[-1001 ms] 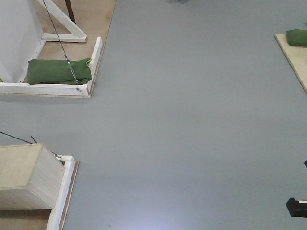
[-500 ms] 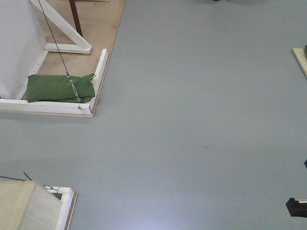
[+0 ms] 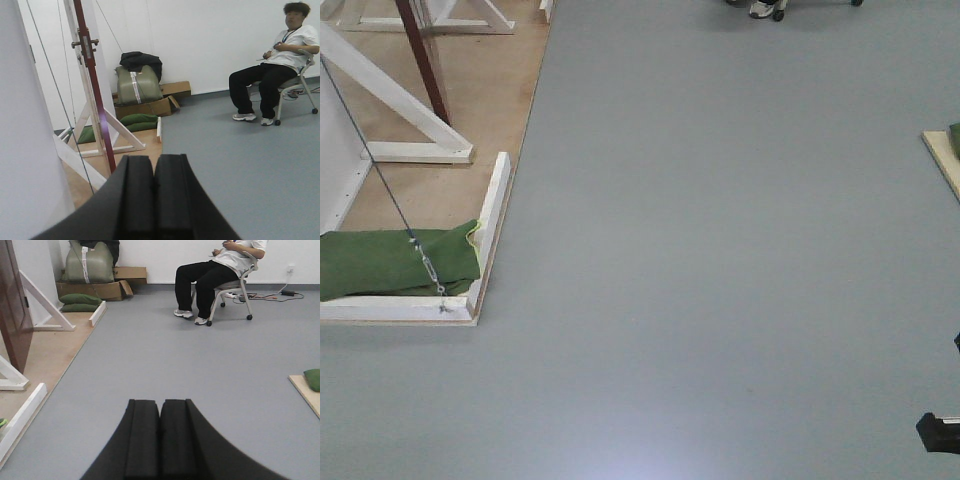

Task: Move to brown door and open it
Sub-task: 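Drive the base forward across the gray floor toward the seated person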

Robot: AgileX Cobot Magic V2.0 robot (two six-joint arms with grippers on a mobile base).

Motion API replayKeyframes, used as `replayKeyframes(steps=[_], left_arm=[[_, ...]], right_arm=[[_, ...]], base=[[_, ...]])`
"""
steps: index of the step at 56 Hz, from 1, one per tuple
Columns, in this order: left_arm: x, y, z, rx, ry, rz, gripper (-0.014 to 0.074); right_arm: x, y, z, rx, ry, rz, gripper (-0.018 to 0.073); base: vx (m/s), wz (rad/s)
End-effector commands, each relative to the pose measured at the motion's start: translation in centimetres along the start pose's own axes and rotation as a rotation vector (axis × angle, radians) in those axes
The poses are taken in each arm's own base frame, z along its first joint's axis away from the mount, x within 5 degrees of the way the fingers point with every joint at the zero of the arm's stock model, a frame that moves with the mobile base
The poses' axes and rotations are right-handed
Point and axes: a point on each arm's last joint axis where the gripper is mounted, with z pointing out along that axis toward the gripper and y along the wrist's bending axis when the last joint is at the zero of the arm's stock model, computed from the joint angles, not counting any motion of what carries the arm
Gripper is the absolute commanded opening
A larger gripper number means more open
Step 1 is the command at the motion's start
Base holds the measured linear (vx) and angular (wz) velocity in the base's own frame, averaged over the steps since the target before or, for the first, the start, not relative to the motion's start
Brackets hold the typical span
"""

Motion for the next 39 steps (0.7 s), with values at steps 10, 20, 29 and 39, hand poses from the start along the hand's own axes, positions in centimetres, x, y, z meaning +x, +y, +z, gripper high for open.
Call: replayKeyframes(steps=[10, 20, 29, 39], left_arm=[[-1.46, 0.19, -0.23, -0.018, -0.117, -0.008, -0.0006], [-1.46, 0.19, -0.23, -0.018, -0.117, -0.008, -0.0006], [-1.46, 0.19, -0.23, -0.018, -0.117, -0.008, -0.0006], [-1.46, 0.2, -0.23, -0.019, -0.117, -0.008, -0.0006]], right_arm=[[-0.64, -0.04, -0.11, 0.004, -0.092, -0.009, 0.0], [-0.64, -0.04, -0.11, 0.004, -0.092, -0.009, 0.0], [-0.64, -0.04, -0.11, 0.004, -0.092, -0.009, 0.0], [-0.64, -0.04, -0.11, 0.004, -0.092, -0.009, 0.0]], base=[[0.44, -0.08], [0.45, -0.05], [0.46, -0.02], [0.46, -0.01]])
